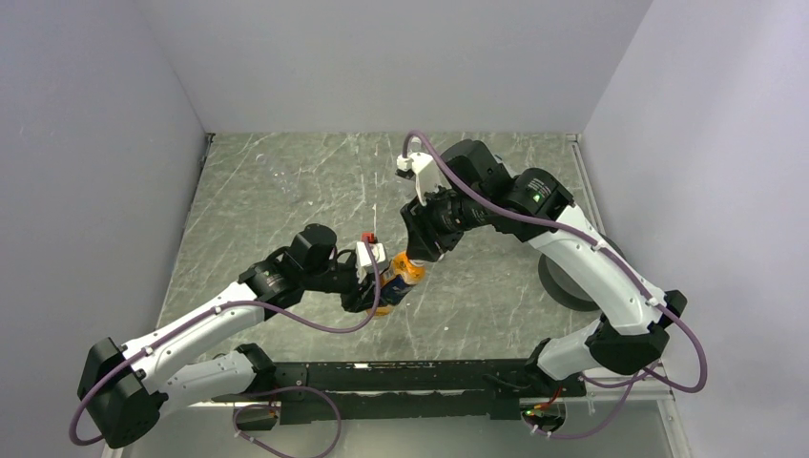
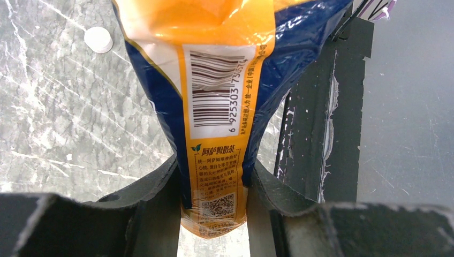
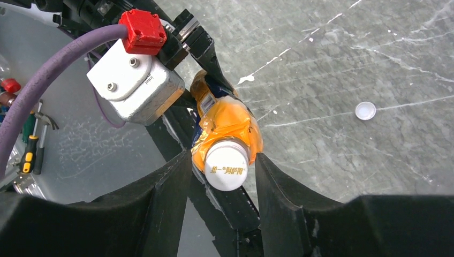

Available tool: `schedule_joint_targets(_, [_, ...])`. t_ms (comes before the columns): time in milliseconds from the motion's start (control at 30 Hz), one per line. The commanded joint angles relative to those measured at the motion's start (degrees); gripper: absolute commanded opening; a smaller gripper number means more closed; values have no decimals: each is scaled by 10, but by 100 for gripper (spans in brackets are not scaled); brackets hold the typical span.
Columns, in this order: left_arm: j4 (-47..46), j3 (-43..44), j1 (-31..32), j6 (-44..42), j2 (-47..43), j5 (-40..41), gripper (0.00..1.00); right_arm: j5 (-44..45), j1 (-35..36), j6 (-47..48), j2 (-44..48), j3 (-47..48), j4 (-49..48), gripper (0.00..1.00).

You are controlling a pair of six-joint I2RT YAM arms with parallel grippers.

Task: Screw on the bottle caps
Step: Screw the bottle cap onto the plastic bottle.

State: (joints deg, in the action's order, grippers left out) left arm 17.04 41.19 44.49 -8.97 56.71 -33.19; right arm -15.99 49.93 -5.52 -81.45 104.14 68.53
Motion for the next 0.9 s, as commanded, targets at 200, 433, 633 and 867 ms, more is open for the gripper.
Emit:
schedule_joint_targets(200, [-18, 8, -2, 0, -15, -10, 0, 4, 4, 5, 1, -4, 4, 46])
schedule_joint_targets(433, [-17, 7, -1, 2, -19, -8, 0, 5, 5, 3, 2, -9, 5, 44])
schedule_joint_targets(633, [-17, 8, -1, 3, -16, -9, 0, 7, 5, 2, 4, -9, 5, 41])
schedule_joint_targets(867, [-26, 4, -1, 11, -19, -5, 0, 18, 5, -8, 18, -16, -15, 27])
